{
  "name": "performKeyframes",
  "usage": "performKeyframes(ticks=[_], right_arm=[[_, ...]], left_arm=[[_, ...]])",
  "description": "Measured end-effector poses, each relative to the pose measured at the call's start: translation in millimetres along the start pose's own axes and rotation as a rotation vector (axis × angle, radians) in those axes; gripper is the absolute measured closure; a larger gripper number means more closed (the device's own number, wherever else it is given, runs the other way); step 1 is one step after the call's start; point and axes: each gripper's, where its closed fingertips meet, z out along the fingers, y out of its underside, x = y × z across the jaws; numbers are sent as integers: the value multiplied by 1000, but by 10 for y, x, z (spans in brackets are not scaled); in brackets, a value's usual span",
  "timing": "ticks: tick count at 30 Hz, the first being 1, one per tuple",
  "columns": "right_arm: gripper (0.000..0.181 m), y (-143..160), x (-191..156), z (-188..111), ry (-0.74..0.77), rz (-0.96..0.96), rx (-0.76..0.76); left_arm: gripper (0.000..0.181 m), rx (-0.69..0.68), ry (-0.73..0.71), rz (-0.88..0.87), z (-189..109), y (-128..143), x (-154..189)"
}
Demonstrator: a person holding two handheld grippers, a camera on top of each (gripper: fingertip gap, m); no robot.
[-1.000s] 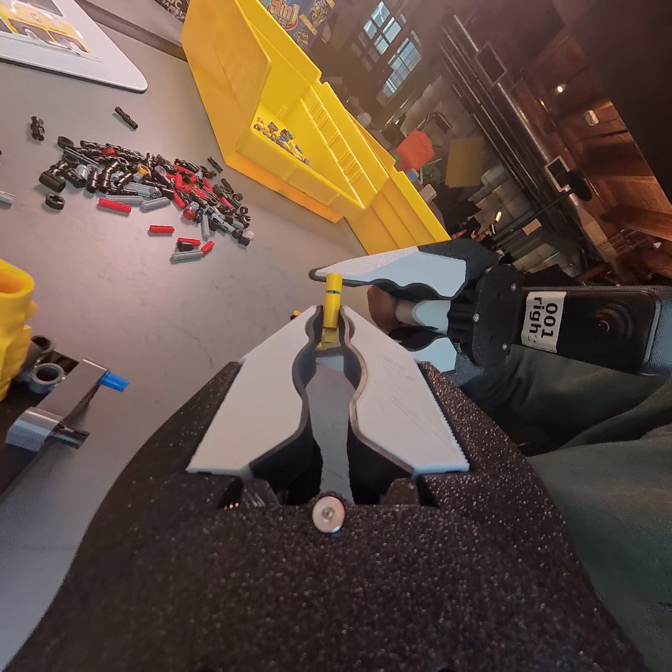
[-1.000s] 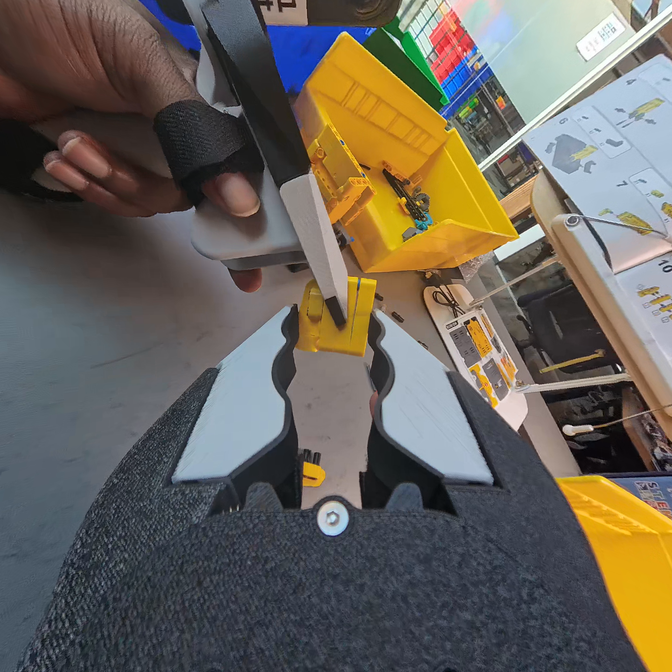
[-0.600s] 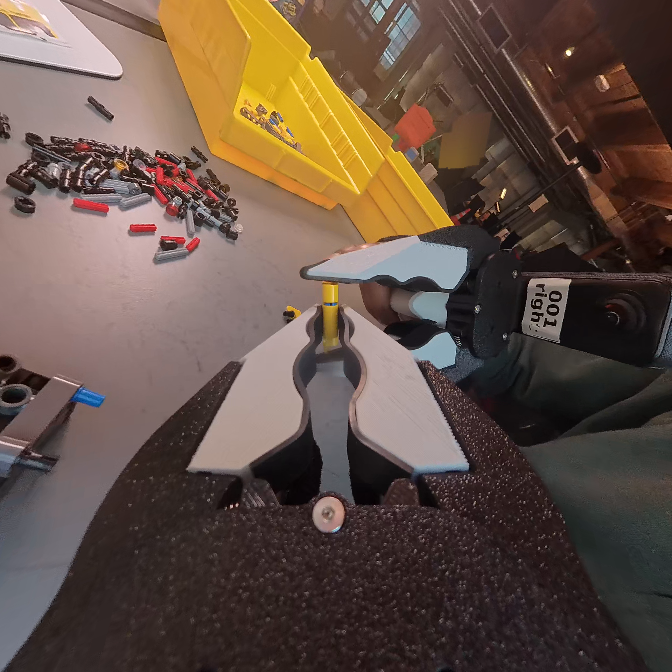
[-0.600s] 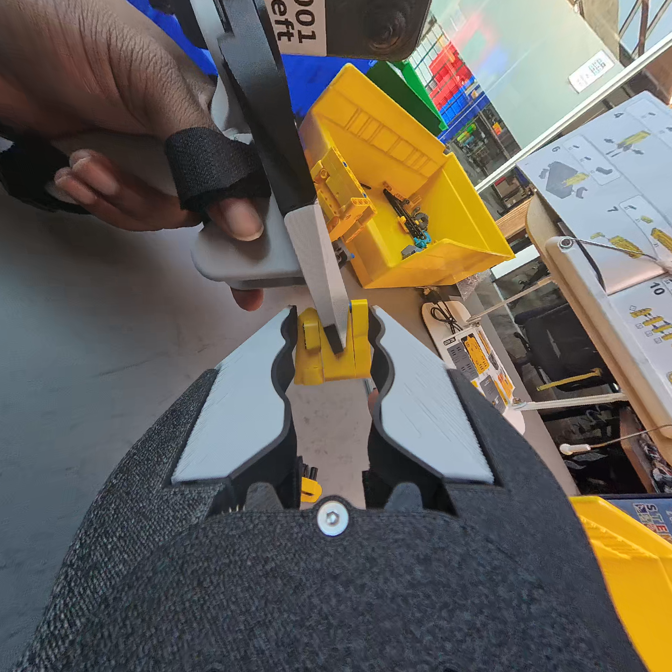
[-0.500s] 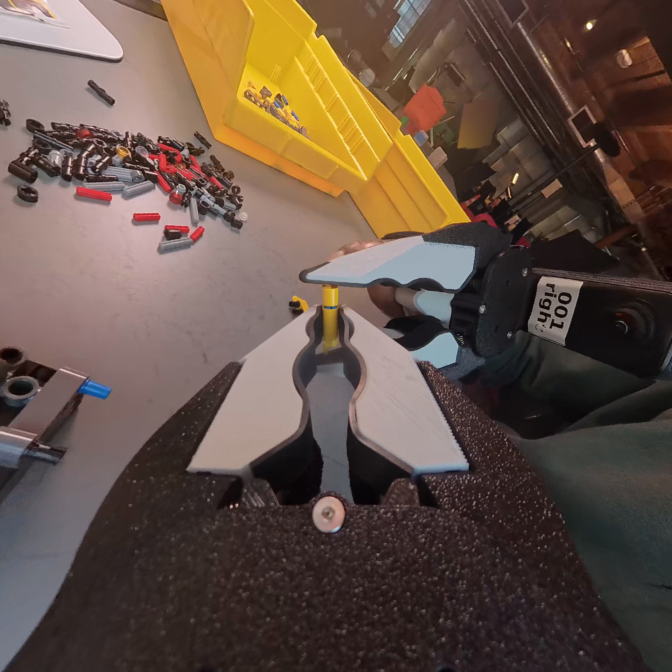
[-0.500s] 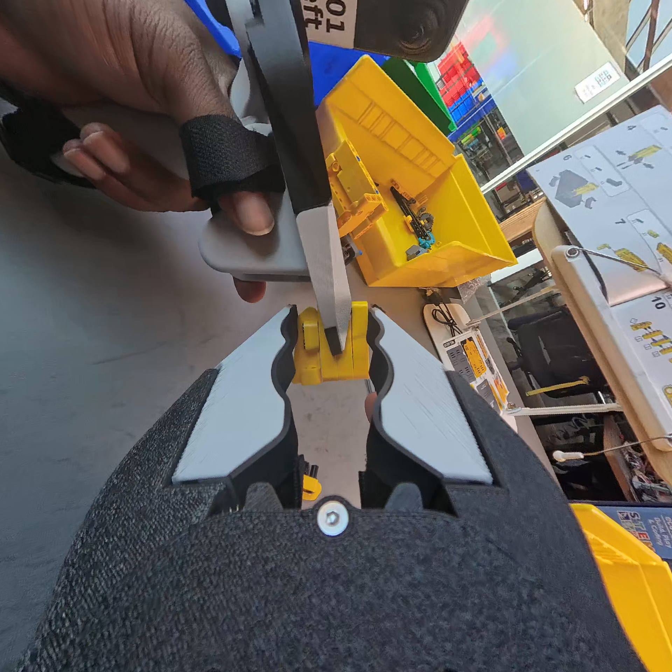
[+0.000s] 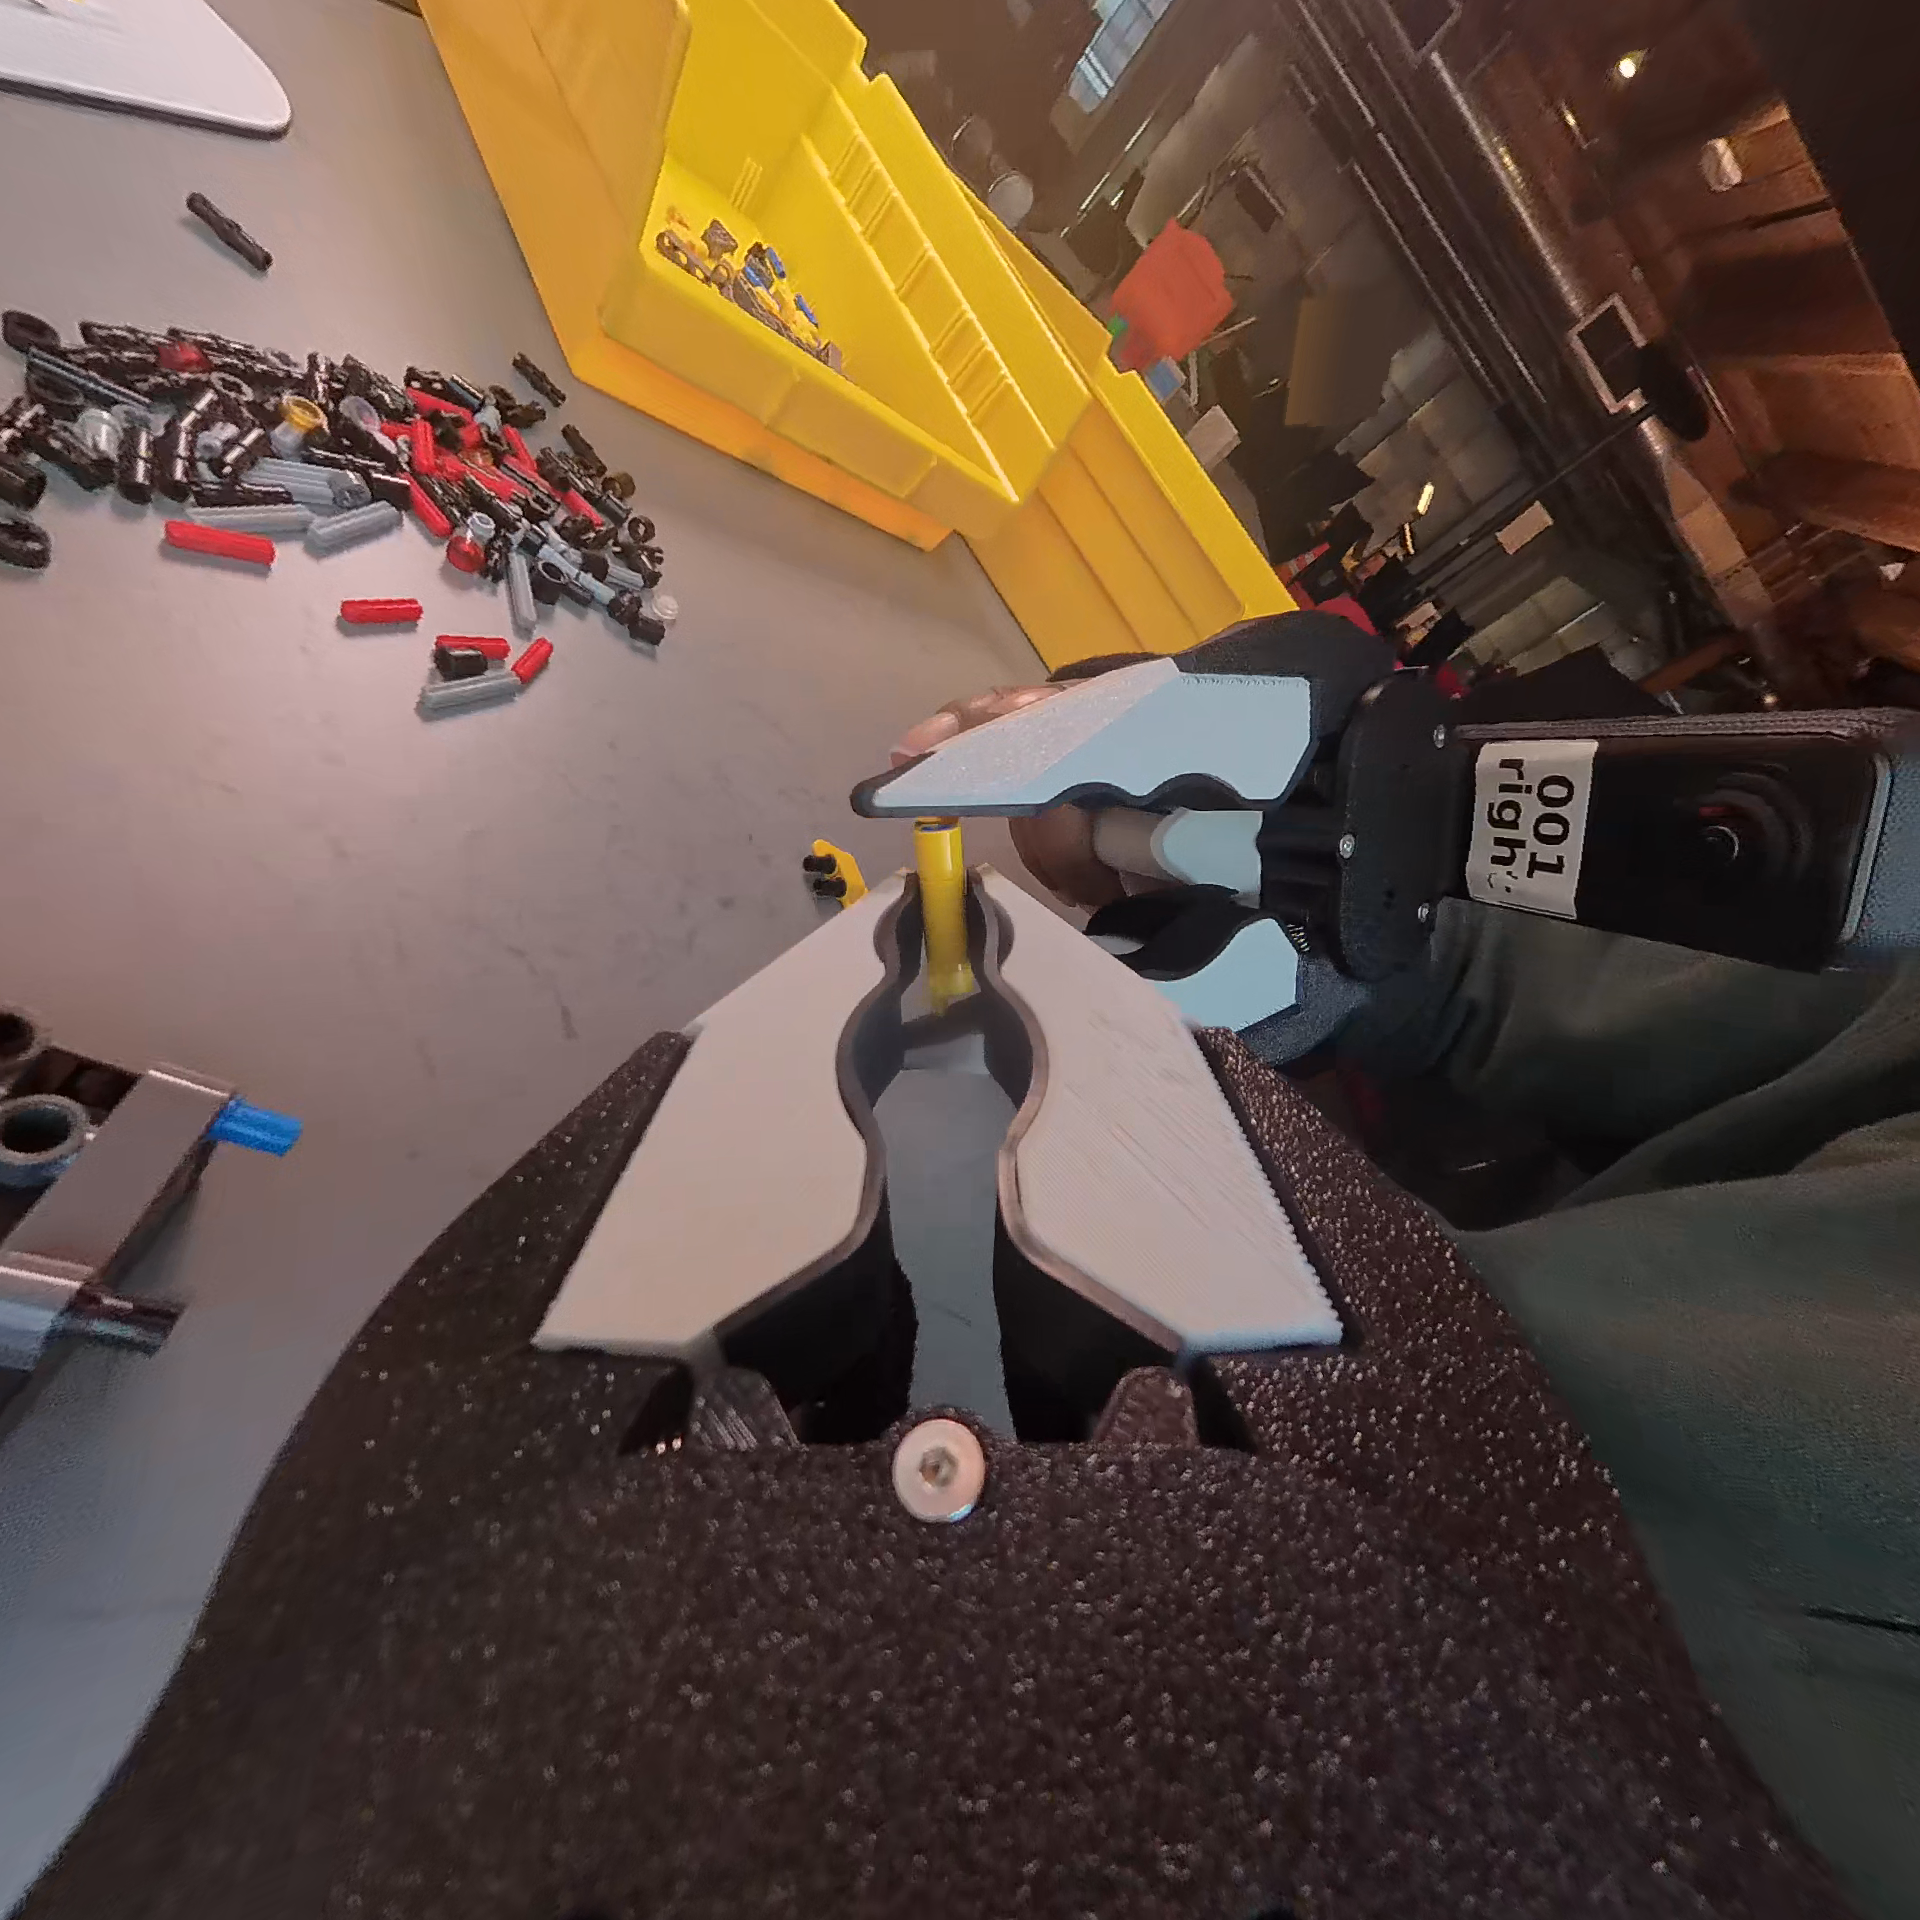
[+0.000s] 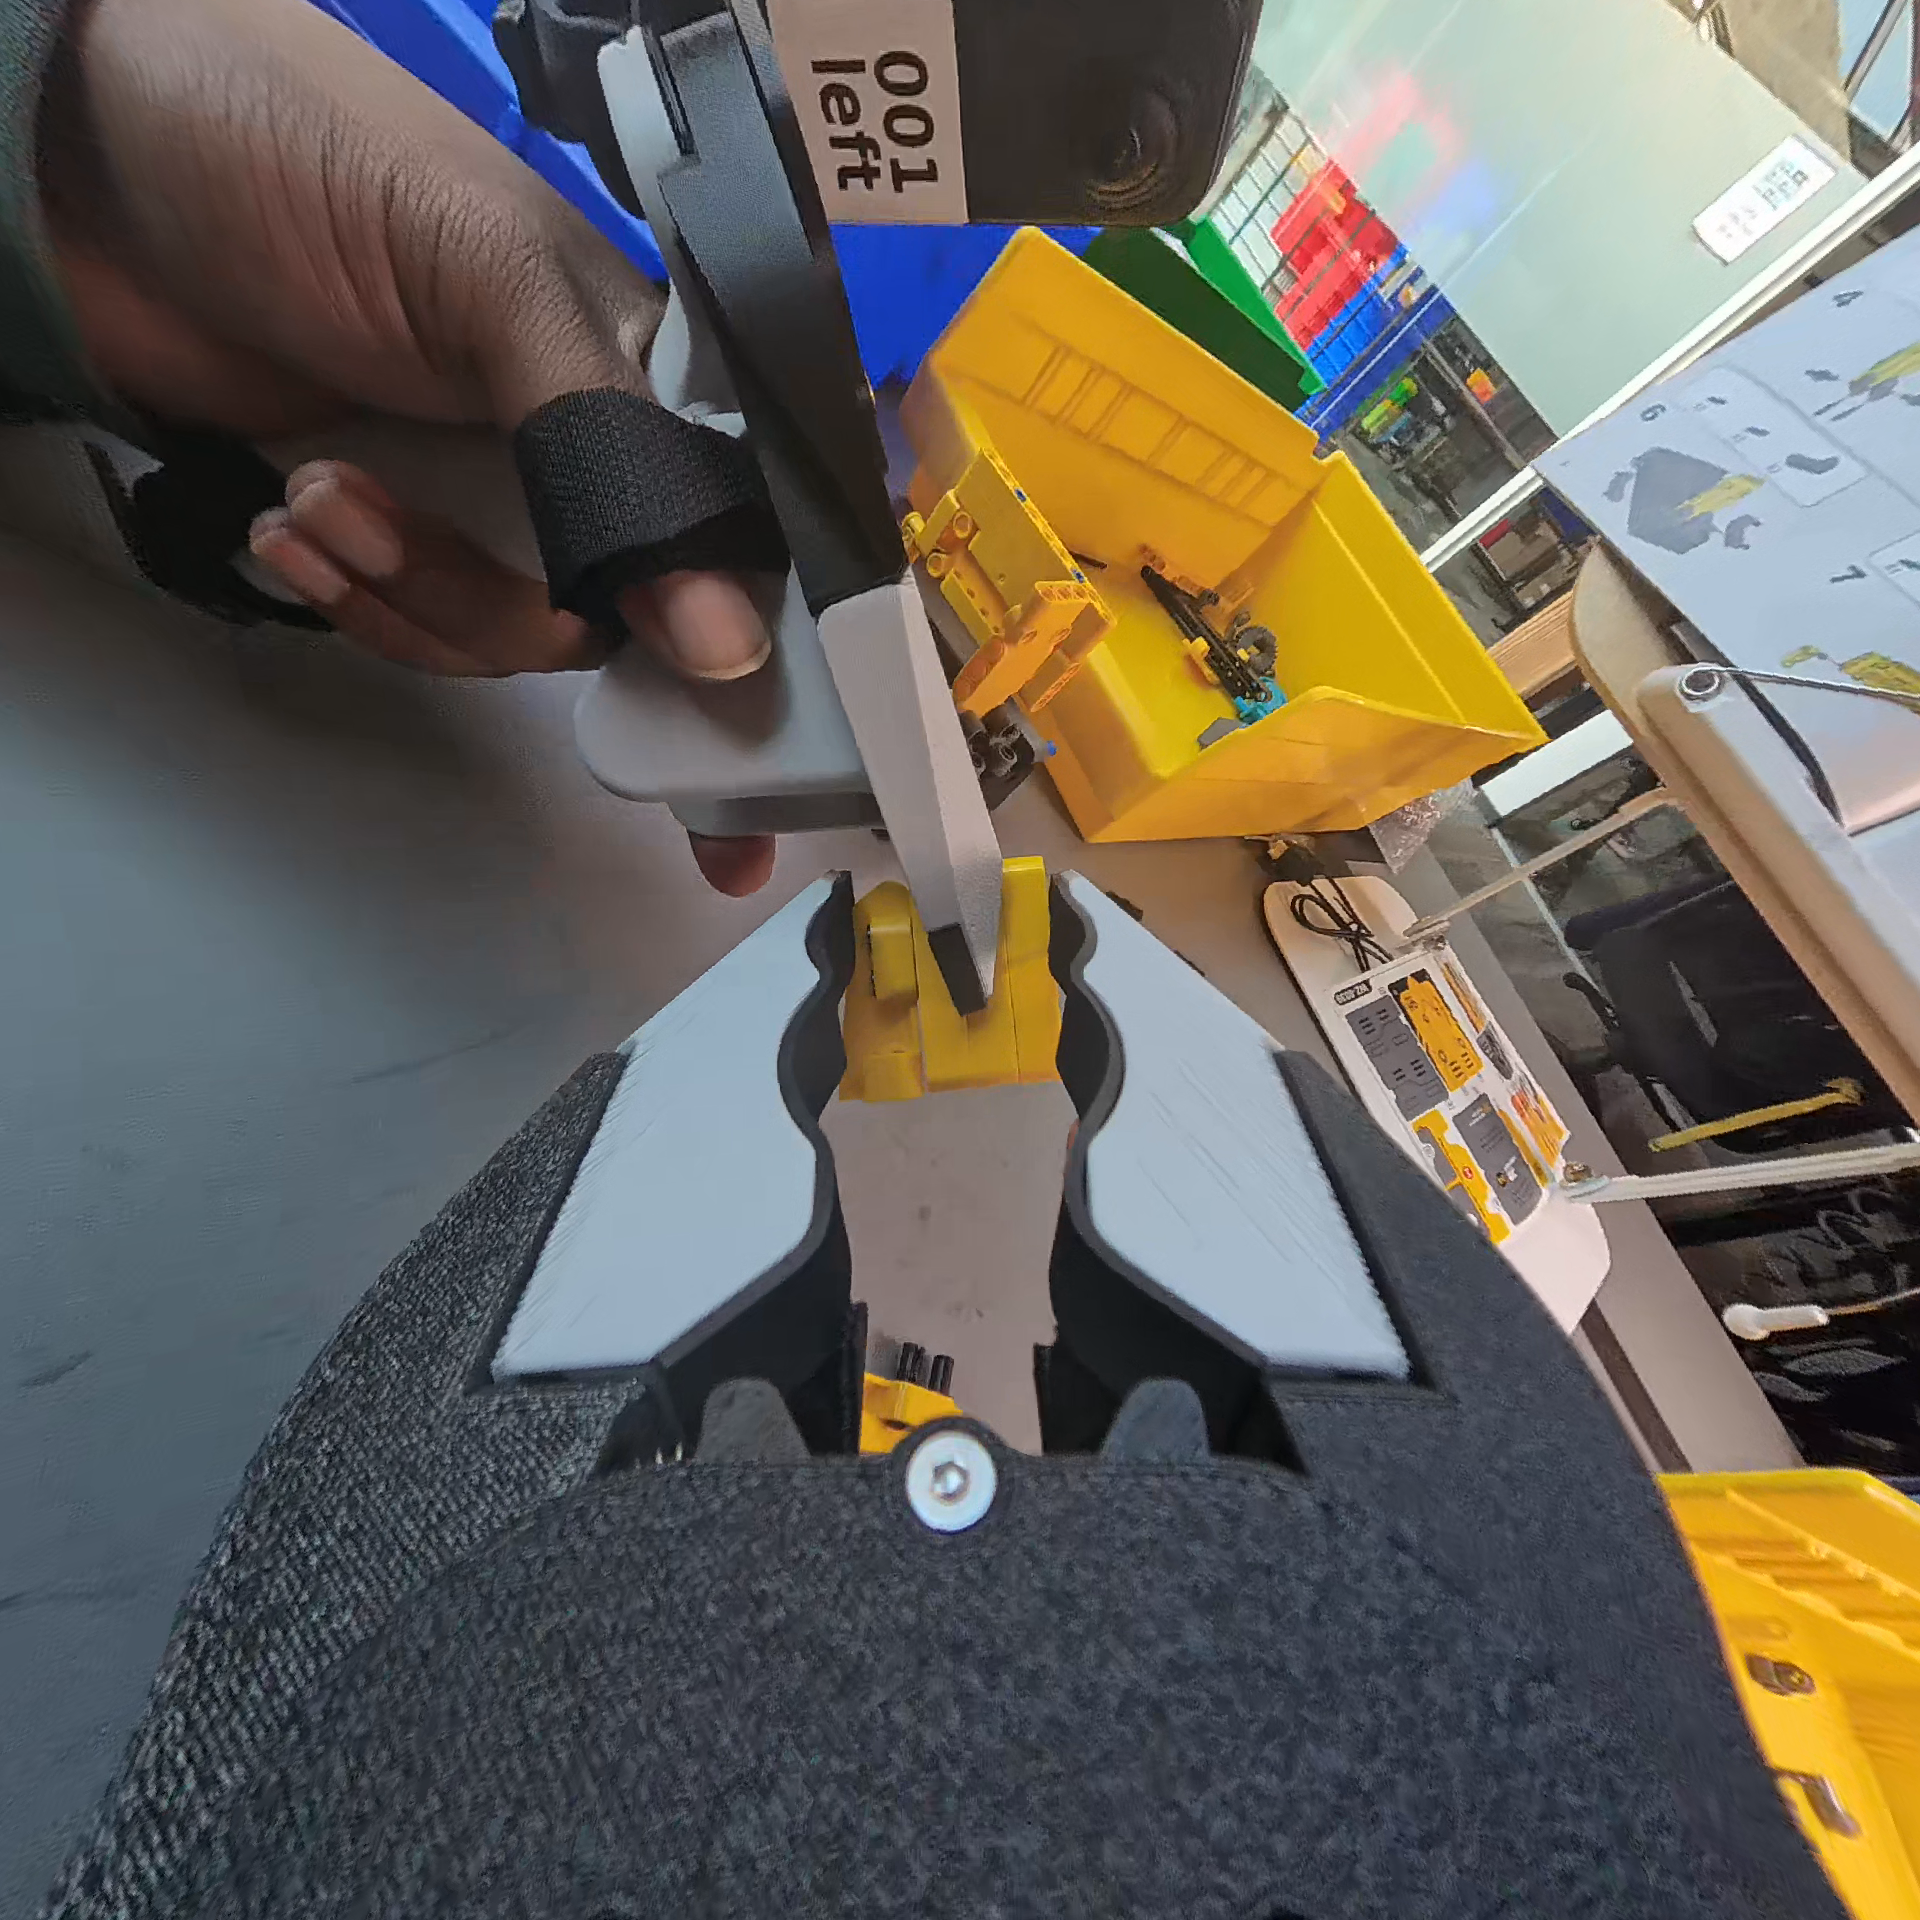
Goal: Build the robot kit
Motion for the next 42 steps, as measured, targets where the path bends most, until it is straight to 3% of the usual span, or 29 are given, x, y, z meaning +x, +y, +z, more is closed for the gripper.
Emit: performKeyframes(ticks=[6,15,28,35,39,42], right_arm=[[128,-60,46,-116,-29,45,87],[137,-149,-6,-243,-79,5,141],[137,-183,1,-266,-79,16,150],[137,-186,107,-337,3,-34,188],[137,-213,93,-349,-10,-14,208],[136,-198,73,-342,-26,-1,205]], left_arm=[[175,80,206,-185,-133,-106,115],[176,39,359,-270,-122,-43,300],[174,52,385,-243,-188,-81,325],[151,149,391,-189,-346,-265,324],[158,119,395,-161,-277,-199,378],[175,102,366,-132,-232,-158,379]])
